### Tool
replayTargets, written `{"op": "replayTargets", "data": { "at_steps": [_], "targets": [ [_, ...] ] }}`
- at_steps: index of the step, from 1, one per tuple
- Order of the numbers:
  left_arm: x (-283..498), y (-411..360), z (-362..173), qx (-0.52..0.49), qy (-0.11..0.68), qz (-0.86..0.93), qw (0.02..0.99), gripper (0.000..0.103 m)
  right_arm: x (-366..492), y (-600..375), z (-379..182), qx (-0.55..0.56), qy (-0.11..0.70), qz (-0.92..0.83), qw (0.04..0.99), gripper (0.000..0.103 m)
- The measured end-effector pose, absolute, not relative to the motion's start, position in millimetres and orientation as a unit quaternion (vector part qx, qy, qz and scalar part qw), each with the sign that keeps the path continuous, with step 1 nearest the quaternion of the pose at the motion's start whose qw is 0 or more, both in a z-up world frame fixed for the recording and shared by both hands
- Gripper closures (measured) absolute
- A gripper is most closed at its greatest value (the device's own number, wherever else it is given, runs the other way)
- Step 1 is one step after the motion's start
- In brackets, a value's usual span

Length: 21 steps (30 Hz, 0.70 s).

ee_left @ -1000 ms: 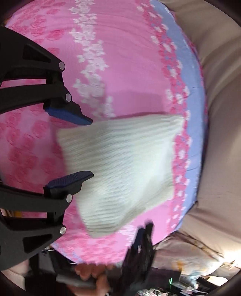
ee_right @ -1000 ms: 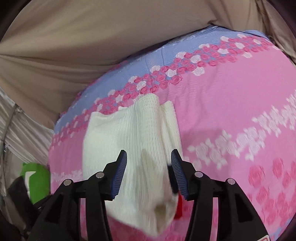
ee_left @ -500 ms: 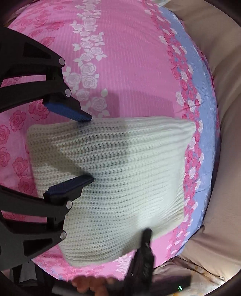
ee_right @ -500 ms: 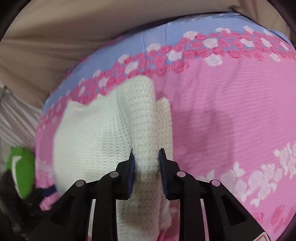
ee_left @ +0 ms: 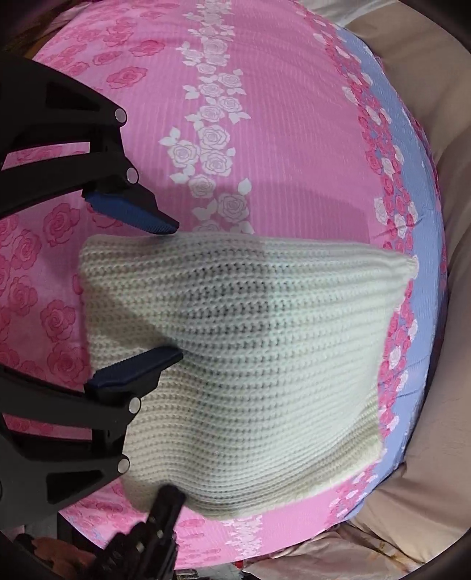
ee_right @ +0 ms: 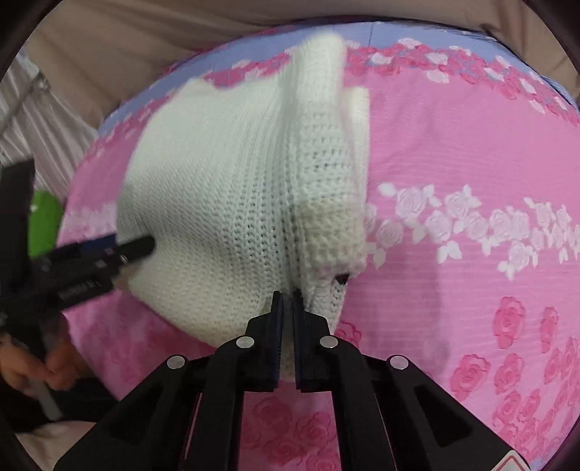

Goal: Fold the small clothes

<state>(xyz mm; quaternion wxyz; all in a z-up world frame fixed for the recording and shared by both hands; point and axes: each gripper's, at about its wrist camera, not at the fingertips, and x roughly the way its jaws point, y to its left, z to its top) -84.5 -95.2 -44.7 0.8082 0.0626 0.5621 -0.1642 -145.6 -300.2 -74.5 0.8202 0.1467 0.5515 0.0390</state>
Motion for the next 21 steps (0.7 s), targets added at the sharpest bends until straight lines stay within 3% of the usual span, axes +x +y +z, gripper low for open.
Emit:
{"op": "replayTargets", "data": {
  "at_steps": [2, 4, 7, 10, 13, 15, 17, 19, 21],
  "targets": [
    [-89.7, -93.8, -23.7, 0.037, 0.549, -0.172, 0.817, 0.041, -148.4, -309.4, -49.7, 0.157, 0.529, 0.044, 0.833, 0.098],
    [-90.7, -96.0, 1.4, 0.018, 0.52, -0.183, 0.834, 0.039, -148.5, -319.7, -24.2, 0.176, 0.497, 0.047, 0.849, 0.088],
    [-69.7, -112.8, 28.0, 0.015, 0.481, -0.186, 0.857, 0.035, -124.9, -326.0, 0.9, 0.189, 0.468, 0.062, 0.861, 0.091],
    [-34.1, -129.4, 14.2, 0.04, 0.483, -0.154, 0.861, 0.035, -83.0, -325.9, -5.6, 0.179, 0.475, 0.068, 0.859, 0.093],
    [-9.8, -135.2, -21.8, 0.062, 0.519, -0.129, 0.843, 0.035, -45.8, -330.0, -55.3, 0.144, 0.532, 0.018, 0.834, 0.097],
    [-2.2, -133.5, -45.1, 0.061, 0.538, -0.129, 0.831, 0.026, -39.7, -342.1, -80.5, 0.14, 0.536, 0.008, 0.832, 0.097],
    [-0.5, -126.4, -45.9, 0.046, 0.538, -0.116, 0.833, 0.02, -42.4, -352.5, -75.3, 0.179, 0.538, 0.014, 0.824, 0.096],
    [-2.0, -122.0, -40.9, 0.039, 0.544, -0.114, 0.831, 0.02, -52.1, -357.4, -60.9, 0.205, 0.527, 0.02, 0.824, 0.094],
    [-6.3, -119.5, -34.1, 0.043, 0.543, -0.11, 0.831, 0.021, -68.6, -357.5, -45.8, 0.208, 0.513, 0.011, 0.833, 0.085]
  ]
}}
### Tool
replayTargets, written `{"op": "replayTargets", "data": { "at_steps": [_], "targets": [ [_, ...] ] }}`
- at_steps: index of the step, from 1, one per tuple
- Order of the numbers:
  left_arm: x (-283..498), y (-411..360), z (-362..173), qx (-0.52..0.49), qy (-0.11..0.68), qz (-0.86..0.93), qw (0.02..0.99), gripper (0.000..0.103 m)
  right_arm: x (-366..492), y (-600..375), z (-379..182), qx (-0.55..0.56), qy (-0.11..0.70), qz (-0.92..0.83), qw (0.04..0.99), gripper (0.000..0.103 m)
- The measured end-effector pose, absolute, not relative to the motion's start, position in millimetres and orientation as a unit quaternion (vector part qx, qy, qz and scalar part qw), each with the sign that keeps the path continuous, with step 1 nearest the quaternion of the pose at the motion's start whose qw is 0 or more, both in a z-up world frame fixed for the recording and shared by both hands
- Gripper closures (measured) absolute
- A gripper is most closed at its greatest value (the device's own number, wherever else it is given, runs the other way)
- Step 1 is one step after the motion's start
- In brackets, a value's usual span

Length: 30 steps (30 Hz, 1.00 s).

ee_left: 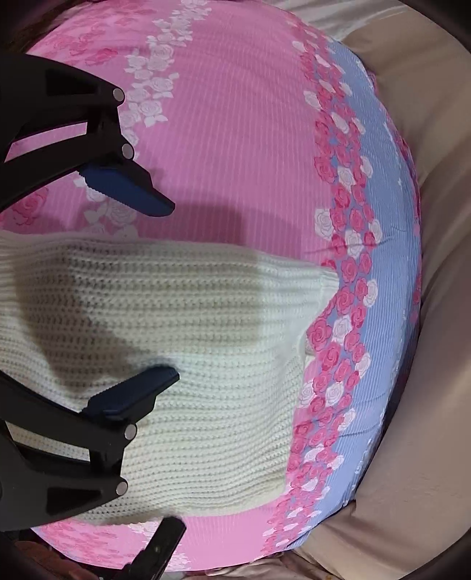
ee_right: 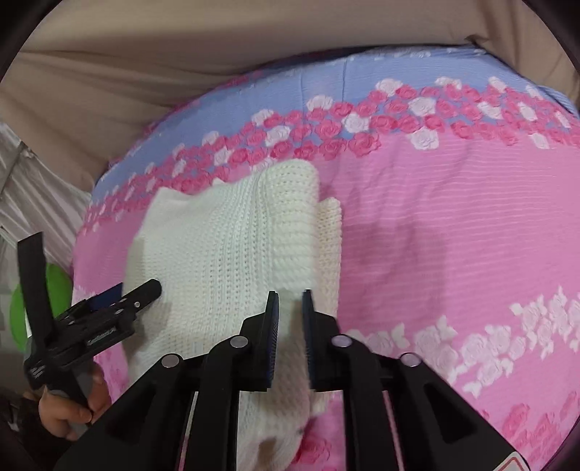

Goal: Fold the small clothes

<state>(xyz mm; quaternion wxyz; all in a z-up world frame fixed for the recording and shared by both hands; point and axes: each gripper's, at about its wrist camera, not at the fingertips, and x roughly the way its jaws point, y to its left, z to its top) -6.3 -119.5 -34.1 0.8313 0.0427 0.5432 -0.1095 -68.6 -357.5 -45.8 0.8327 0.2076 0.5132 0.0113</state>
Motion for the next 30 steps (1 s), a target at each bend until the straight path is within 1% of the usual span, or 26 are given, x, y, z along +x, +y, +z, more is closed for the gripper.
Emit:
{"op": "replayTargets", "data": {
  "at_steps": [1, 2, 3, 4, 6, 7, 10, 14, 17, 18, 22, 24, 26, 27, 29, 30],
  "targets": [
    [-9.8, -118.8, -31.4, 0.046, 0.543, -0.11, 0.831, 0.021, -77.2, -358.1, -41.0, 0.211, 0.508, 0.01, 0.835, 0.082],
    [-12.5, -118.5, -29.3, 0.048, 0.543, -0.109, 0.831, 0.021, -86.0, -358.8, -38.0, 0.218, 0.503, 0.011, 0.836, 0.081],
    [-16.0, -117.6, -28.0, 0.049, 0.543, -0.108, 0.831, 0.02, -93.0, -359.9, -38.2, 0.226, 0.501, 0.012, 0.835, 0.071],
    [-18.1, -116.8, -27.4, 0.049, 0.545, -0.108, 0.83, 0.019, -99.3, -361.2, -40.6, 0.233, 0.502, 0.01, 0.833, 0.054],
    [-26.6, -114.9, -26.5, 0.046, 0.549, -0.103, 0.828, 0.015, -110.7, -360.9, -48.4, 0.238, 0.503, -0.002, 0.831, 0.039],
    [-29.8, -114.0, -25.9, 0.043, 0.55, -0.101, 0.828, 0.013, -114.1, -360.5, -53.6, 0.238, 0.505, -0.005, 0.829, 0.036],
    [-34.5, -108.8, -28.9, 0.016, 0.562, -0.102, 0.821, 0.012, -119.6, -357.8, -74.3, 0.253, 0.523, 0.005, 0.814, 0.034],
    [-36.0, -104.1, -31.0, -0.023, 0.572, -0.108, 0.813, 0.012, -116.4, -359.6, -89.3, 0.291, 0.524, 0.021, 0.8, 0.031],
    [-33.9, -99.2, -32.8, -0.071, 0.574, -0.135, 0.805, 0.012, -109.1, -361.3, -98.0, 0.313, 0.529, 0.034, 0.788, 0.03],
    [-31.5, -95.6, -36.0, -0.092, 0.574, -0.141, 0.801, 0.01, -106.8, -361.3, -100.3, 0.321, 0.529, 0.04, 0.785, 0.03],
    [-17.8, -80.8, -58.8, -0.15, 0.592, -0.142, 0.779, 0.009, -97.7, -361.3, -113.6, 0.37, 0.529, 0.068, 0.761, 0.029],
    [-11.4, -73.1, -75.1, -0.188, 0.603, -0.15, 0.761, 0.005, -91.5, -364.3, -121.9, 0.402, 0.525, 0.079, 0.746, 0.027],
    [-8.0, -68.9, -84.6, -0.215, 0.602, -0.155, 0.753, 0.005, -87.6, -367.7, -129.5, 0.431, 0.514, 0.088, 0.736, 0.026],
    [-7.6, -68.8, -82.9, -0.219, 0.591, -0.156, 0.76, 0.005, -86.1, -370.0, -131.5, 0.446, 0.505, 0.094, 0.733, 0.022],
    [-5.1, -75.0, -82.3, -0.208, 0.594, -0.156, 0.761, 0.005, -83.3, -374.8, -135.1, 0.471, 0.496, 0.1, 0.723, 0.021],
    [-4.1, -80.5, -81.7, -0.211, 0.596, -0.174, 0.755, 0.011, -82.2, -376.1, -135.9, 0.479, 0.491, 0.104, 0.72, 0.024]
  ]
}}
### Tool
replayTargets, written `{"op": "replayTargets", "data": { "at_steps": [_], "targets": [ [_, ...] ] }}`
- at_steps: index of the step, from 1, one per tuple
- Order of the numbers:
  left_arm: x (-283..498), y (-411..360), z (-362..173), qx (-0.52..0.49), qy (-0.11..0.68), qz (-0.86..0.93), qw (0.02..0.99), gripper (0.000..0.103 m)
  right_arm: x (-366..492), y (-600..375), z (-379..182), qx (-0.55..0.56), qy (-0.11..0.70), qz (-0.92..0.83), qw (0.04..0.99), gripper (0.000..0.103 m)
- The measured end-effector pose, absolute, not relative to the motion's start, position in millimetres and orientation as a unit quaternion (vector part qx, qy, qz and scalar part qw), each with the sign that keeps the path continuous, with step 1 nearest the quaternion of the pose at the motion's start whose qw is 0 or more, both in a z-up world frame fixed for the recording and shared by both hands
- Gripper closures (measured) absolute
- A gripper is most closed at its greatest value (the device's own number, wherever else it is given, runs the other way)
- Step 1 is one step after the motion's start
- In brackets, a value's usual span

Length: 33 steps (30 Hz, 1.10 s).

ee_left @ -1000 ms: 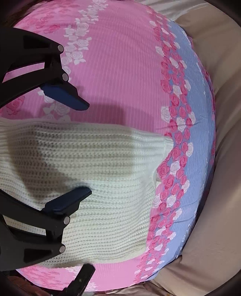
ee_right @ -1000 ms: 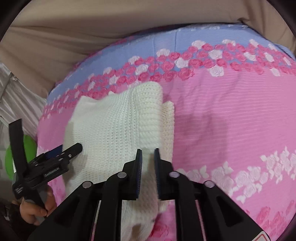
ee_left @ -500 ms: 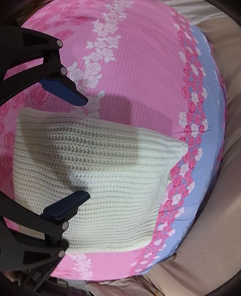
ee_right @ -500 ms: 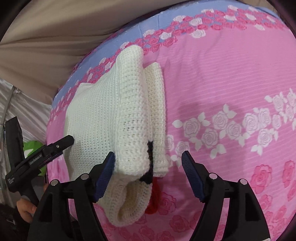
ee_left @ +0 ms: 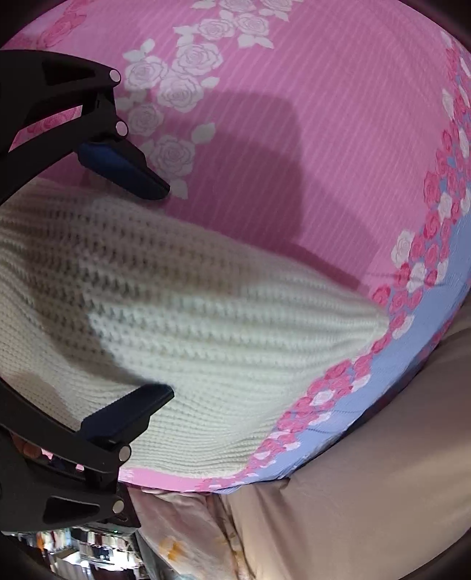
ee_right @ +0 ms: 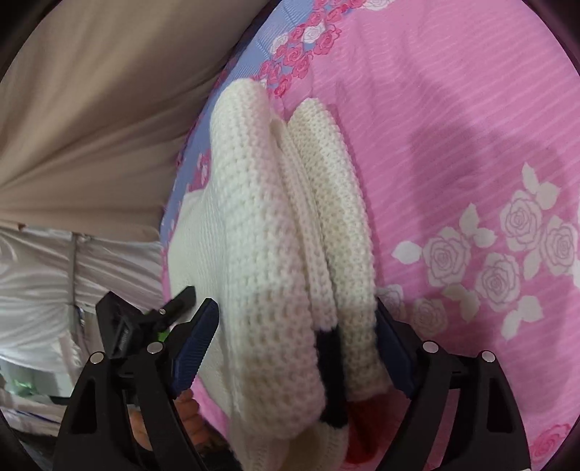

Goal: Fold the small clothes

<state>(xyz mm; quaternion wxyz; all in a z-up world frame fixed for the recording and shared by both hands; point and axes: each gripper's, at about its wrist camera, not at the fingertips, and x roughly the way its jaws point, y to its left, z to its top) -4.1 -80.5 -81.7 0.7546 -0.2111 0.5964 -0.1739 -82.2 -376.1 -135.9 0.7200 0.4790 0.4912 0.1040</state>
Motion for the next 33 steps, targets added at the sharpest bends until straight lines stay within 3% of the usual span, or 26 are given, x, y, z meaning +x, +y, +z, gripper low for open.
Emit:
{"op": "replayTargets", "data": {
  "at_steps": [1, 2, 6, 11, 14, 19, 22, 24, 28, 33],
  "targets": [
    [-3.7, -86.8, -80.5, -0.206, 0.603, -0.18, 0.75, 0.013, -80.7, -376.7, -135.9, 0.48, 0.486, 0.108, 0.722, 0.052],
    [-5.0, -90.2, -76.7, -0.197, 0.602, -0.177, 0.754, 0.02, -78.4, -375.8, -137.7, 0.477, 0.492, 0.107, 0.72, 0.061],
    [-14.5, -97.7, -49.1, -0.186, 0.598, -0.196, 0.755, 0.051, -83.6, -377.6, -112.8, 0.461, 0.476, 0.117, 0.74, 0.069],
    [-49.1, -116.8, -14.1, -0.2, 0.598, -0.264, 0.73, 0.054, -128.3, -398.8, -59.6, 0.428, 0.455, 0.111, 0.773, 0.07],
    [-81.5, -143.3, -18.9, -0.186, 0.61, -0.294, 0.712, 0.054, -168.7, -421.4, -53.3, 0.434, 0.453, 0.09, 0.774, 0.069],
    [-116.7, -186.5, -68.3, -0.131, 0.649, -0.295, 0.689, 0.049, -224.5, -452.1, -101.3, 0.454, 0.486, 0.013, 0.747, 0.068],
    [-121.7, -194.2, -79.3, -0.101, 0.636, -0.293, 0.707, 0.03, -237.3, -459.0, -130.4, 0.482, 0.477, 0.003, 0.734, 0.066],
    [-115.5, -192.8, -88.6, -0.111, 0.648, -0.277, 0.701, 0.01, -237.8, -460.9, -136.3, 0.496, 0.47, 0.003, 0.73, 0.063],
    [-108.1, -199.2, -91.3, -0.125, 0.643, -0.274, 0.704, 0.005, -230.2, -460.4, -140.9, 0.485, 0.479, 0.004, 0.732, 0.055],
    [-106.5, -210.4, -73.2, -0.104, 0.635, -0.292, 0.708, 0.05, -231.8, -456.5, -132.2, 0.487, 0.466, -0.001, 0.739, 0.066]
  ]
}}
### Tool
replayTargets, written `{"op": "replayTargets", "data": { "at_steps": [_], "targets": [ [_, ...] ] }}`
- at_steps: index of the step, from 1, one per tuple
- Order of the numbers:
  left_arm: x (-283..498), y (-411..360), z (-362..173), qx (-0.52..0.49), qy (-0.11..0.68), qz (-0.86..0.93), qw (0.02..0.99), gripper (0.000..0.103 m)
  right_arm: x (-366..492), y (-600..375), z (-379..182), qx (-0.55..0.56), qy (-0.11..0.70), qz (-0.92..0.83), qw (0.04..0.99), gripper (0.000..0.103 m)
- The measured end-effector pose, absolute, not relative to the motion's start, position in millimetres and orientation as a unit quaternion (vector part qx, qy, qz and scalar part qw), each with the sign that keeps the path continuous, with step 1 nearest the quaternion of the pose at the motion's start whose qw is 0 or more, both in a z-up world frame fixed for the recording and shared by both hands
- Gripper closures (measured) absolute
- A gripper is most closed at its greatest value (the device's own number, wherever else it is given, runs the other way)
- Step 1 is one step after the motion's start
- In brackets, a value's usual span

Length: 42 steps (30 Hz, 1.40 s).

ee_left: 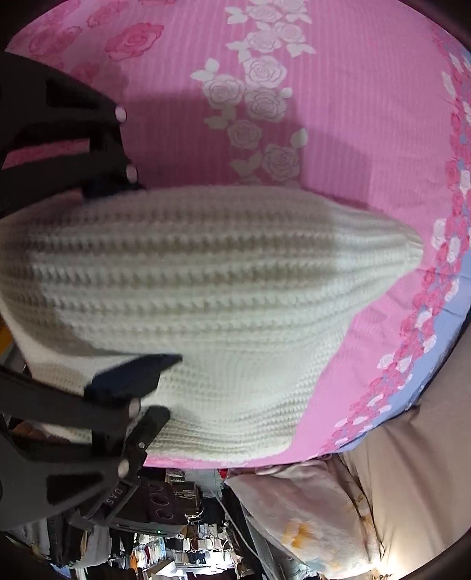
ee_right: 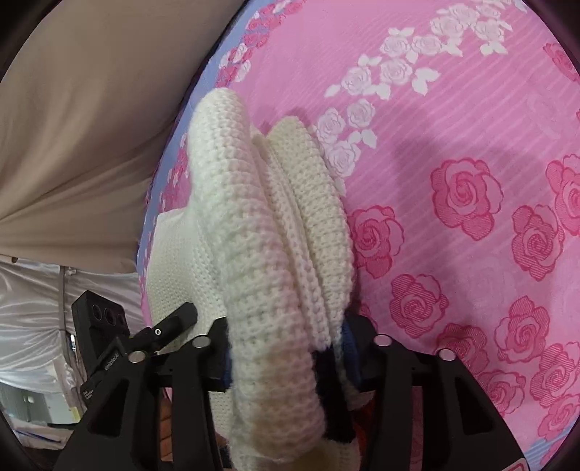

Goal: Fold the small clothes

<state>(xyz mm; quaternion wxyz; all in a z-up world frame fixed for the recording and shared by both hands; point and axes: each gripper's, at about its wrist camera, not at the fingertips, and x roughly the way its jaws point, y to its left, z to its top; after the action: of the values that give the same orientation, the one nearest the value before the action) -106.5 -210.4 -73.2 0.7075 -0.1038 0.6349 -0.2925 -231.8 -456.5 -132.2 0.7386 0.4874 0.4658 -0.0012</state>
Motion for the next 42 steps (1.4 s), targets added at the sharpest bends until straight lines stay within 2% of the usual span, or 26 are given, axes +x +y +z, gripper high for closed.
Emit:
{"op": "replayTargets", "data": {
  "at_steps": [3, 9, 13, 19, 23, 25, 28, 31, 32, 33, 35, 37, 39, 40, 42],
  "targets": [
    [-107.8, -206.6, -48.1, -0.104, 0.627, -0.317, 0.704, 0.057, -235.9, -450.1, -102.9, 0.482, 0.443, 0.003, 0.756, 0.068],
    [-107.4, -204.3, 33.4, -0.099, 0.577, -0.397, 0.707, 0.058, -254.0, -443.3, -6.0, 0.45, 0.364, 0.005, 0.815, 0.069],
    [-110.4, -198.2, 114.4, -0.068, 0.488, -0.462, 0.737, 0.057, -261.8, -426.6, 80.1, 0.405, 0.285, 0.01, 0.869, 0.069],
    [-115.0, -147.1, 250.6, -0.023, 0.311, -0.532, 0.787, 0.057, -254.6, -370.8, 207.8, 0.322, 0.142, 0.029, 0.936, 0.069],
    [-112.9, -102.1, 302.6, -0.017, 0.228, -0.53, 0.816, 0.054, -241.2, -331.3, 267.4, 0.284, 0.076, 0.055, 0.954, 0.068],
    [-104.4, -71.1, 312.4, -0.029, 0.207, -0.517, 0.83, 0.052, -224.2, -310.5, 283.8, 0.279, 0.064, 0.077, 0.955, 0.068],
    [-80.6, -35.7, 300.9, -0.052, 0.218, -0.497, 0.838, 0.051, -187.8, -283.2, 286.0, 0.279, 0.083, 0.102, 0.951, 0.067],
    [-38.6, -8.1, 254.2, -0.081, 0.278, -0.466, 0.836, 0.046, -146.4, -263.8, 256.4, 0.296, 0.133, 0.117, 0.939, 0.064],
    [-23.6, -4.2, 228.5, -0.086, 0.304, -0.448, 0.836, 0.041, -132.0, -259.2, 237.7, 0.302, 0.15, 0.115, 0.934, 0.062],
    [-7.6, 0.9, 197.1, -0.09, 0.329, -0.428, 0.837, 0.03, -115.4, -255.0, 210.2, 0.312, 0.172, 0.113, 0.928, 0.057],
    [19.4, 10.5, 125.9, -0.091, 0.386, -0.374, 0.838, 0.016, -86.8, -249.5, 143.1, 0.328, 0.227, 0.097, 0.912, 0.052],
    [40.4, 23.6, 48.9, -0.085, 0.457, -0.318, 0.826, 0.017, -65.6, -248.3, 51.5, 0.339, 0.314, 0.038, 0.886, 0.052],
    [47.4, 47.0, -26.8, -0.091, 0.543, -0.242, 0.799, 0.029, -64.5, -254.0, -27.8, 0.369, 0.405, -0.017, 0.836, 0.054],
    [45.7, 60.4, -46.1, -0.113, 0.561, -0.234, 0.786, 0.029, -73.7, -258.0, -57.6, 0.397, 0.428, -0.033, 0.811, 0.058],
    [35.9, 85.6, -62.6, -0.156, 0.564, -0.222, 0.78, 0.028, -89.8, -259.6, -76.9, 0.421, 0.436, -0.033, 0.795, 0.058]
  ]
}}
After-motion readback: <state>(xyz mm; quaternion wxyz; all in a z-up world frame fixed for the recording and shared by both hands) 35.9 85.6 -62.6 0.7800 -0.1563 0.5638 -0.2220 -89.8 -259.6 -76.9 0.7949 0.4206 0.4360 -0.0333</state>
